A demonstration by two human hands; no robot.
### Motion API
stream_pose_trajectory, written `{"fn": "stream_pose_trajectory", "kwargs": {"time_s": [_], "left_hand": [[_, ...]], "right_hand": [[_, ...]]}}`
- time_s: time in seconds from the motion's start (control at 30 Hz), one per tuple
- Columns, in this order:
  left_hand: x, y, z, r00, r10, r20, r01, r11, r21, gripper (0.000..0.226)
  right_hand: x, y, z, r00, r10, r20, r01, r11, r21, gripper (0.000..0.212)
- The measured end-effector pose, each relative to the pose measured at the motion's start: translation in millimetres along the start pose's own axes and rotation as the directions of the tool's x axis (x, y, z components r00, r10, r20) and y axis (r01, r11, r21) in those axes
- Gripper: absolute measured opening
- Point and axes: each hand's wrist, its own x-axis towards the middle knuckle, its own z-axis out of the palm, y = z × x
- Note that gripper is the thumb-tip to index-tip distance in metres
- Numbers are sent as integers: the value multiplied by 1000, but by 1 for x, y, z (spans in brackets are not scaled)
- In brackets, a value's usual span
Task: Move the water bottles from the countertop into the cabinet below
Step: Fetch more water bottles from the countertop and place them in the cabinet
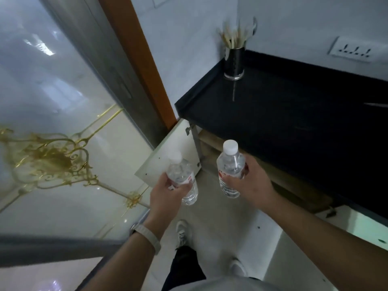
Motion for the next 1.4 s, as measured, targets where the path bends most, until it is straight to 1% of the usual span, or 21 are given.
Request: {"fn": "stream_pose_trajectory", "kwargs": {"time_s": [0.07, 0.13, 0.23, 0.3, 0.4, 0.5, 0.6, 0.7, 0.83, 0.93, 1.0, 1.1, 1.23, 1.3, 1.4], "left_hand": [[28, 4, 10, 995, 13, 94, -13, 1000, 8, 40], [56, 8, 20, 984, 40, 172, -45, 999, 29, 43], [100, 9, 28, 948, 80, 307, -101, 993, 54, 40], [131, 5, 29, 920, 82, 384, -124, 989, 86, 38], [178, -9, 31, 885, 69, 460, -133, 985, 108, 41], [207, -18, 36, 860, 46, 509, -122, 986, 116, 44], [220, -23, 38, 851, 11, 525, -93, 987, 130, 47], [229, -31, 46, 846, 10, 532, -96, 986, 134, 49], [233, -43, 59, 858, -20, 513, -63, 987, 145, 46], [238, -55, 81, 865, -16, 502, -69, 986, 150, 44], [242, -69, 100, 862, -2, 507, -83, 986, 145, 40], [250, -101, 131, 873, 23, 487, -90, 989, 116, 42], [268, -164, 181, 892, 43, 450, -87, 993, 78, 50], [280, -196, 210, 892, 60, 449, -103, 992, 73, 51], [302, -241, 252, 901, 70, 428, -101, 994, 51, 46]], "right_hand": [[13, 5, -1, 998, 39, -53, -40, 999, -9, 50], [24, 6, 2, 991, 83, -108, -84, 996, -2, 46], [42, -1, 14, 968, 161, -191, -159, 987, 28, 44], [54, -6, 27, 947, 212, -240, -211, 977, 30, 48], [76, -4, 49, 913, 244, -327, -266, 964, -24, 51], [93, 1, 65, 883, 293, -366, -314, 949, 3, 49], [101, 5, 75, 859, 351, -372, -364, 931, 37, 45], [106, 17, 80, 844, 388, -371, -383, 919, 92, 46], [116, 41, 80, 841, 413, -349, -407, 909, 93, 55], [122, 64, 78, 844, 421, -334, -413, 905, 96, 60], [127, 85, 77, 853, 411, -321, -403, 910, 94, 59], [137, 130, 78, 864, 409, -295, -403, 911, 83, 55], [158, 202, 84, 884, 377, -277, -383, 923, 34, 53], [173, 243, 90, 883, 371, -287, -366, 928, 73, 50], [202, 307, 101, 884, 337, -323, -302, 941, 155, 48]]}}
